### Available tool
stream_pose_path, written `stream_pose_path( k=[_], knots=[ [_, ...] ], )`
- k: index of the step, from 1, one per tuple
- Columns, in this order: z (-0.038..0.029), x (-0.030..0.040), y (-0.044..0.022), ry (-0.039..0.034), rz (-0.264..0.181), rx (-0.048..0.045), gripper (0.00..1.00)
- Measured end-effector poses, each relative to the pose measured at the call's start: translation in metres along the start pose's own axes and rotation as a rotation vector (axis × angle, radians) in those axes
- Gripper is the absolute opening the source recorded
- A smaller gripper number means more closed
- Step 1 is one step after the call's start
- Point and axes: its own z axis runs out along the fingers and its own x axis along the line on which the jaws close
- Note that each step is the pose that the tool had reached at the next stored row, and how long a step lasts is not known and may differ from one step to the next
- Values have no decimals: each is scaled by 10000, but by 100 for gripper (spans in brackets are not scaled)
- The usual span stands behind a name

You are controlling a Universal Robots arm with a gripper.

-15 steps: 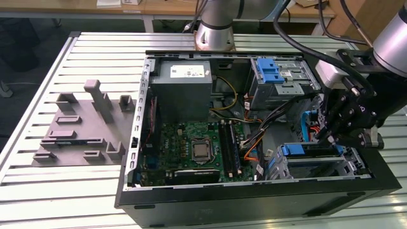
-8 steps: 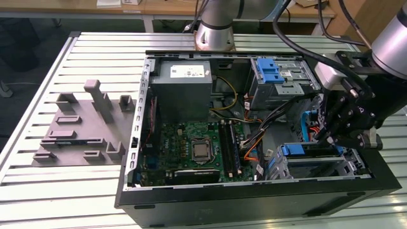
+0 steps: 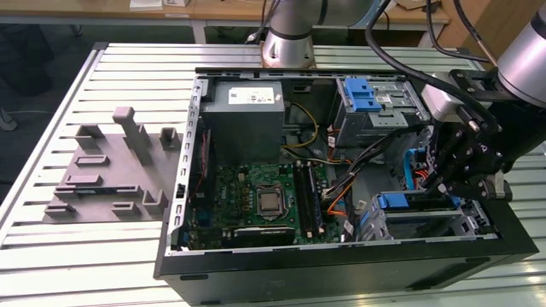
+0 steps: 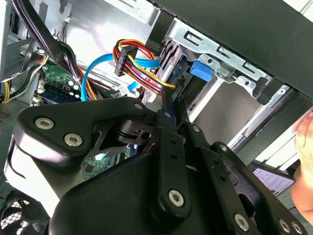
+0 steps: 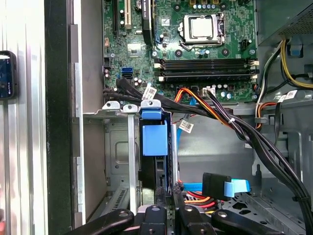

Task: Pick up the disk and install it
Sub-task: 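Insert the first disk wire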

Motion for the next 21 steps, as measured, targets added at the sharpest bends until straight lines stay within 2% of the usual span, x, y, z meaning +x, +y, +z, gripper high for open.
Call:
stream_pose_path(
  k=[21],
  knots=[
    [-10, 17, -3, -1, -1, -94, 16]
  ],
)
